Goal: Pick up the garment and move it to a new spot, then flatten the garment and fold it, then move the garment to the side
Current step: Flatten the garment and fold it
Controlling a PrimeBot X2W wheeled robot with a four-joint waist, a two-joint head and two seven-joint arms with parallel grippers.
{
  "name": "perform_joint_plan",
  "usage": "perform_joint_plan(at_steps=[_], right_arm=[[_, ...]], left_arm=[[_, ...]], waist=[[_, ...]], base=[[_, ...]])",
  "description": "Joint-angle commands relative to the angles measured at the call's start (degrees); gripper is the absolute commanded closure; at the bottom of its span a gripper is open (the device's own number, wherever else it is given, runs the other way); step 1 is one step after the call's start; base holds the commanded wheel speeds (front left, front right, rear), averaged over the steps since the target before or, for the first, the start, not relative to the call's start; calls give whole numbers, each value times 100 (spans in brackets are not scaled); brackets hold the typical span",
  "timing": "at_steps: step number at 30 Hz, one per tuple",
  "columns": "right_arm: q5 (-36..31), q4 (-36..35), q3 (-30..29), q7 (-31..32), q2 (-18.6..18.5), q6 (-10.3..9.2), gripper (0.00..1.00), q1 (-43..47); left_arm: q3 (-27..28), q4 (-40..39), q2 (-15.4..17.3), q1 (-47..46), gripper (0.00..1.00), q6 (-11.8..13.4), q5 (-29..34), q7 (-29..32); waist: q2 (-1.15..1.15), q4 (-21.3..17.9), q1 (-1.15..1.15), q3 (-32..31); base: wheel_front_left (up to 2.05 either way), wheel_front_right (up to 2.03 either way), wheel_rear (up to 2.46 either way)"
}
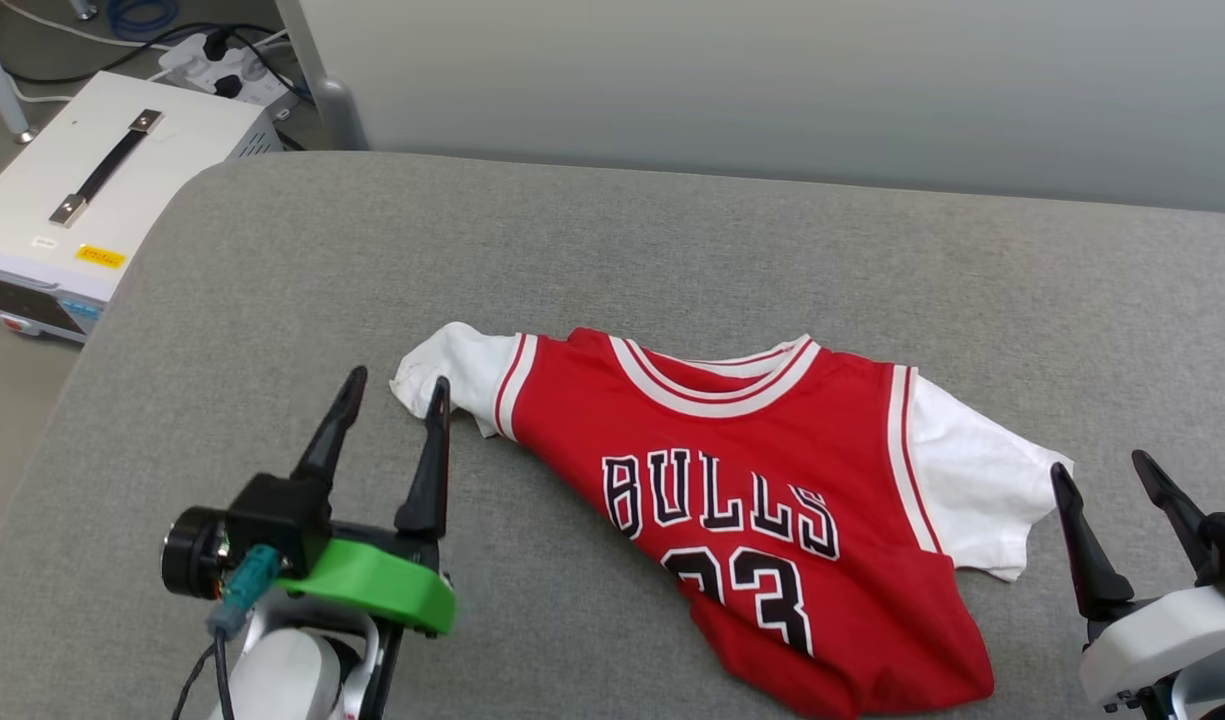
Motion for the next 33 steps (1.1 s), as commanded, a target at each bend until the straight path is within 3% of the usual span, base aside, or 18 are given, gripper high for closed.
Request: perform_joint_plan(at_steps=[1,7,16,20,33], right_arm=[[23,-30,-29,49,-27,-4,0,44],[224,77,45,900,-324,-4,0,-66],[798,438,142,3202,-970,-4,0,-869],[1042,657,37,3914,-977,-4,0,-1266],[1123,1591,101,4414,-817,-4,0,-1859]], left_arm=[[12,-71,-58,102,0,-33,100,-32],[76,-233,-208,93,0,-128,253,-33],[123,-205,-348,-96,0,-291,418,-33],[174,-239,-448,-182,0,-344,480,-33],[340,-134,-620,-324,0,-498,648,-33]], waist=[[0,40,0,14],[0,181,0,216],[0,365,0,657],[0,501,0,873],[0,758,0,1260]], base=[[0,0,0],[0,0,0],[0,0,0],[0,0,0],[0,0,0]])
